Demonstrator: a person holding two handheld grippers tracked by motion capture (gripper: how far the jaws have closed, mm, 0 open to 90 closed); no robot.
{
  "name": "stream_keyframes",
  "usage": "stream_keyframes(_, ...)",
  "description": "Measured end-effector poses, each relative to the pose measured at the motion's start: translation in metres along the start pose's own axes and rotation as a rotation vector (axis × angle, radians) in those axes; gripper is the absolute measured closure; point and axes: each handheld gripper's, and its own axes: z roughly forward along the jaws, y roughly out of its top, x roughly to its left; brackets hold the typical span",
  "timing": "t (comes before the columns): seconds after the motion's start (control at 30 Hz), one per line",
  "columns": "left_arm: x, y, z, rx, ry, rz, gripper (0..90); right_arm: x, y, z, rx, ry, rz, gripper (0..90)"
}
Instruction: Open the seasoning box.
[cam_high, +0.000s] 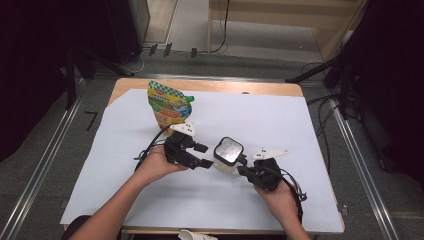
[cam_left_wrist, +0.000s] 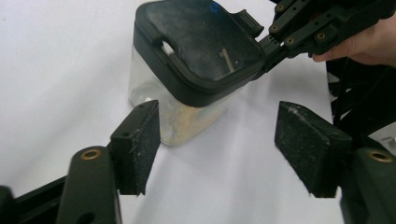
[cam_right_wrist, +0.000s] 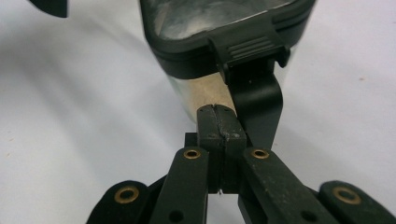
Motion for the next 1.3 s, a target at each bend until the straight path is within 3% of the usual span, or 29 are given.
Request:
stream_keyframes(0.1,0.006,0.010,0.005,0.013,-0.046,-0.015,27.0,-0.009,0.001,-0.001,0.003,-0.012,0.009,90.0)
stream_keyframes(0.27,0.012,0.016,0.010,0.008,-0.041,-0.025,24.7,-0.018,0.003,-0.002,0.013,-0.020,0.013,90.0)
stream_keyframes(0.37,0.017,0.021,0.017,0.007,-0.061,-0.038,20.7,-0.026,0.006,-0.001,0.013,-0.014,0.033,90.0)
stream_keyframes(0.5,0.016,0.024,0.024,0.003,-0.063,-0.009,19.8,-0.034,0.008,0.001,0.012,-0.018,0.043,90.0)
stream_keyframes(0.57,0.017,0.024,0.027,-0.001,-0.054,-0.004,19.9,-0.039,0.007,0.002,0.010,-0.040,0.041,90.0)
stream_keyframes(0.63,0.017,0.023,0.028,-0.001,-0.040,0.006,19.0,-0.042,0.007,0.001,0.006,-0.029,0.063,90.0)
stream_keyframes(0.8,0.016,0.022,0.023,-0.023,-0.039,0.008,16.9,-0.041,0.006,-0.015,-0.012,-0.057,0.050,90.0)
stream_keyframes(0.87,0.015,0.022,0.021,-0.033,-0.032,0.013,16.0,-0.043,0.005,-0.017,-0.014,-0.066,0.066,90.0)
stream_keyframes(1.23,0.012,0.020,0.024,-0.040,-0.021,0.019,15.7,-0.052,0.007,-0.018,-0.027,-0.132,0.102,90.0)
stream_keyframes(1.3,0.011,0.020,0.029,-0.033,-0.029,0.024,15.7,-0.057,0.009,-0.009,-0.022,-0.140,0.123,90.0)
